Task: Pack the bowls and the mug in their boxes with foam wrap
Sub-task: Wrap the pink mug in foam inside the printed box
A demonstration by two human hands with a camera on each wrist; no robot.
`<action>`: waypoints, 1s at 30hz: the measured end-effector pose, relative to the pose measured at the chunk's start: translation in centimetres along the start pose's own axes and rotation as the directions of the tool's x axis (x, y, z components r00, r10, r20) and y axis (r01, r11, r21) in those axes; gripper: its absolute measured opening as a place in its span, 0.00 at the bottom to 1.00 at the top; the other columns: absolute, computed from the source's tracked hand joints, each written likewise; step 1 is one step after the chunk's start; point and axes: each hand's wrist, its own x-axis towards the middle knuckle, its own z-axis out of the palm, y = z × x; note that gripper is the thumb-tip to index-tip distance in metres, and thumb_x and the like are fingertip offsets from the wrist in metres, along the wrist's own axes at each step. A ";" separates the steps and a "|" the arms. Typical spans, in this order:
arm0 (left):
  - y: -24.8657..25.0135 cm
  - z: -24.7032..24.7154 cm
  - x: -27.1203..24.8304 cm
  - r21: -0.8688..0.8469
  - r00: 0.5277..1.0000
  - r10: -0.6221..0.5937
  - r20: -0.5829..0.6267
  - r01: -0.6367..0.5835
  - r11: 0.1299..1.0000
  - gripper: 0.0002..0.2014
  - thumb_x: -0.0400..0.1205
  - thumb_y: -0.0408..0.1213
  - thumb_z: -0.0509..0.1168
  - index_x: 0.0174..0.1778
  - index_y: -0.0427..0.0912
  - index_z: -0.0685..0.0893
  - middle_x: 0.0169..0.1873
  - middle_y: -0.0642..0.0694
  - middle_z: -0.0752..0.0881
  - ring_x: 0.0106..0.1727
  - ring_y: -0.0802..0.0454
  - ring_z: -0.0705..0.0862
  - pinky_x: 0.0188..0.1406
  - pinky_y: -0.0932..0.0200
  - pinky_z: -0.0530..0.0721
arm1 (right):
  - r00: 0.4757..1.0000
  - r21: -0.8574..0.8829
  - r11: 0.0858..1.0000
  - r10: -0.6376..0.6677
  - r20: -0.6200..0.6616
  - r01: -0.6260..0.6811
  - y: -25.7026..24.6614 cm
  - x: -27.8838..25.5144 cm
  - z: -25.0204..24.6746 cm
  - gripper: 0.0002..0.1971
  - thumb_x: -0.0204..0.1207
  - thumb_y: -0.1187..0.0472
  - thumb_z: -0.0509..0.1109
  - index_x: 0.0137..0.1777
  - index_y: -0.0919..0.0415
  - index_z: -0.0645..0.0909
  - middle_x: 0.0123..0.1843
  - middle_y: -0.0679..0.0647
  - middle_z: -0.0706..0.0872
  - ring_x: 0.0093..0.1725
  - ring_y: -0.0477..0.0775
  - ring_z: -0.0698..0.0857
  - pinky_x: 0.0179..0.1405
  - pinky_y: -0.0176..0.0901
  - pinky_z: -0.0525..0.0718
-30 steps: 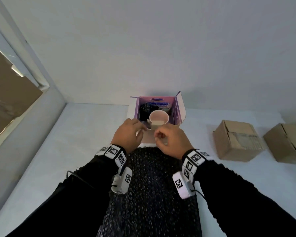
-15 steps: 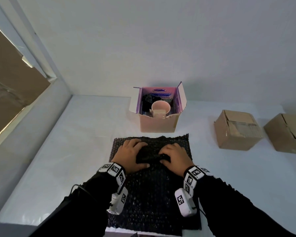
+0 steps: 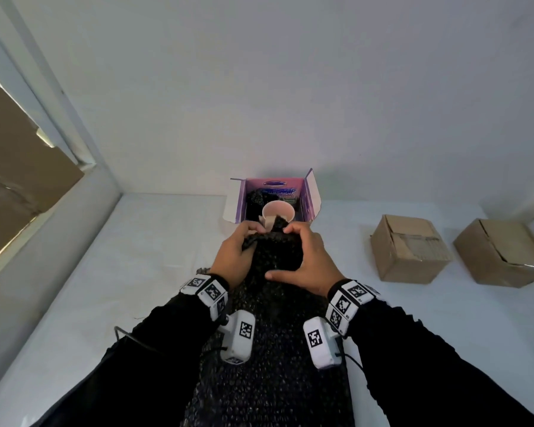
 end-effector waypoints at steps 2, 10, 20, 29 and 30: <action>1.3 0.1 0.6 -0.168 0.995 -0.094 0.029 0.098 0.981 0.12 0.83 0.26 0.58 0.56 0.45 0.81 0.53 0.47 0.87 0.52 0.51 0.85 0.52 0.56 0.83 | 1.000 -0.020 1.000 0.004 0.029 -0.003 -0.3 0.4 0.2 0.46 0.53 0.38 0.85 0.68 0.43 0.64 0.65 0.47 0.72 0.65 0.48 0.72 0.64 0.38 0.74; 1.9 -0.9 2.4 -0.131 0.994 0.019 -0.107 -0.033 0.991 0.16 0.79 0.22 0.64 0.54 0.49 0.77 0.47 0.47 0.86 0.48 0.57 0.84 0.49 0.66 0.80 | 0.985 0.112 0.993 0.000 -0.175 0.020 -1.3 2.2 -1.1 0.22 0.67 0.64 0.75 0.55 0.49 0.69 0.49 0.47 0.82 0.45 0.45 0.83 0.44 0.39 0.80; 2.1 0.7 3.2 -0.473 0.975 -0.152 0.160 0.211 0.856 0.06 0.81 0.30 0.68 0.47 0.39 0.76 0.37 0.45 0.83 0.36 0.51 0.81 0.32 0.59 0.82 | 0.979 0.460 0.887 0.132 -0.156 -0.046 -2.7 4.1 -1.1 0.10 0.65 0.63 0.67 0.47 0.59 0.77 0.45 0.38 0.83 0.45 0.38 0.81 0.50 0.36 0.78; 1.4 -0.6 6.9 -0.175 0.981 0.092 -0.170 -0.122 0.977 0.22 0.75 0.34 0.75 0.58 0.54 0.73 0.50 0.45 0.85 0.51 0.51 0.86 0.51 0.54 0.86 | 0.897 0.598 0.674 0.382 0.221 -0.434 -3.9 6.5 -3.6 0.16 0.82 0.44 0.64 0.64 0.51 0.73 0.65 0.55 0.79 0.63 0.57 0.82 0.52 0.61 0.88; 1.6 -0.7 7.3 -0.153 0.982 0.123 -0.145 -0.145 0.978 0.24 0.75 0.36 0.74 0.62 0.57 0.72 0.51 0.45 0.85 0.54 0.51 0.86 0.53 0.53 0.86 | 0.893 0.640 0.631 0.387 0.231 -0.439 -3.9 7.0 -3.6 0.16 0.81 0.46 0.67 0.65 0.50 0.73 0.64 0.55 0.79 0.63 0.59 0.83 0.50 0.62 0.89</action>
